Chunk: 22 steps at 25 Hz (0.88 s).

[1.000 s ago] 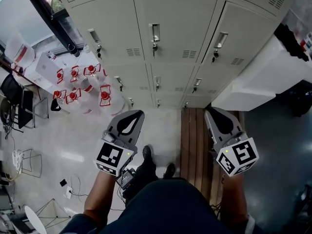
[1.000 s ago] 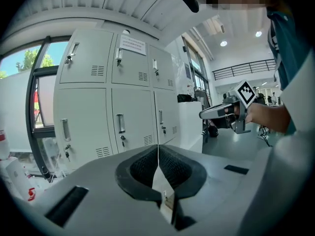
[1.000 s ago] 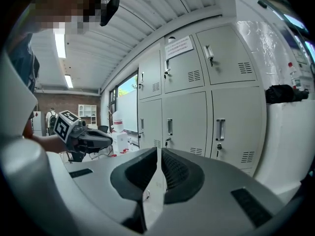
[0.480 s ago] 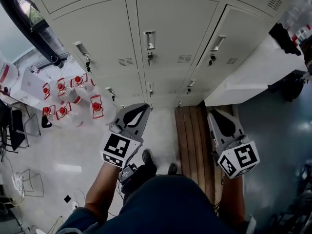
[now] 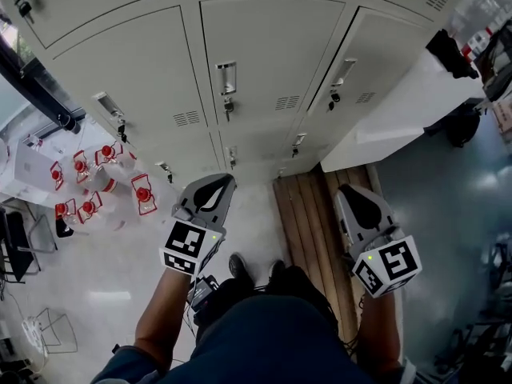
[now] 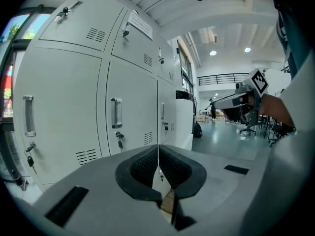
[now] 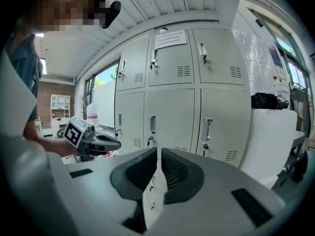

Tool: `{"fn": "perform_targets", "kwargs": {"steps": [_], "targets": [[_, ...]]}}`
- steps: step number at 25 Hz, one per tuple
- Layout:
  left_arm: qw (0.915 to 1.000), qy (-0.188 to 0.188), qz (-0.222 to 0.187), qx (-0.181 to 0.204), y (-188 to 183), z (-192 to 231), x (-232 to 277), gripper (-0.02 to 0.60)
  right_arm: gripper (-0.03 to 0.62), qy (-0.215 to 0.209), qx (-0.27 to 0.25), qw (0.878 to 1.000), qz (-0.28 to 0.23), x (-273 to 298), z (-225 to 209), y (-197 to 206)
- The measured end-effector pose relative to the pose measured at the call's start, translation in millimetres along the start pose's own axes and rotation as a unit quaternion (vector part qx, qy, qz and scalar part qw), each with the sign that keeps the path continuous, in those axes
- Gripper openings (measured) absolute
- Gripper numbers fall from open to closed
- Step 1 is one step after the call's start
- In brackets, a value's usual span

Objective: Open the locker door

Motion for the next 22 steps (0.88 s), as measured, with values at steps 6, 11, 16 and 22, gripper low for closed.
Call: {"fn": "perform_targets", "kwargs": {"steps": [6,11,16,22], "targets": [[0.9994,-0.027,0.015,-0.017,9.3,13.0,24.6,0.018,0.038,-0.025,0.008,1.000,0.014,29.3,-24.2,11.3],[0.9970,-0.065,0.026,-0.035,22.0,24.5,41.9,0.018,0.038,-0.061,0.010,0.998,0.018,60.2,-38.2,16.6],[0.9933,-0.105,0.033,-0.035,38.3,37.5,60.9,0.020,0.038,-0.091,0.007,0.996,0.027,88.0,-53.1,31.5],[0.9880,-0.136,0.049,-0.054,74.9,59.8,95.3,0.020,0.038,-0.107,0.004,0.993,0.052,119.9,-68.4,64.3]]}}
Point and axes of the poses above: the fingertips, and each gripper's own axes: x forward along the fingers, z to its left, y out of its underside, the point moved 9 cm from there along -x, backward along the fingers, and after that the axes turned 6 degrees about -x, right-handed, at the moved point
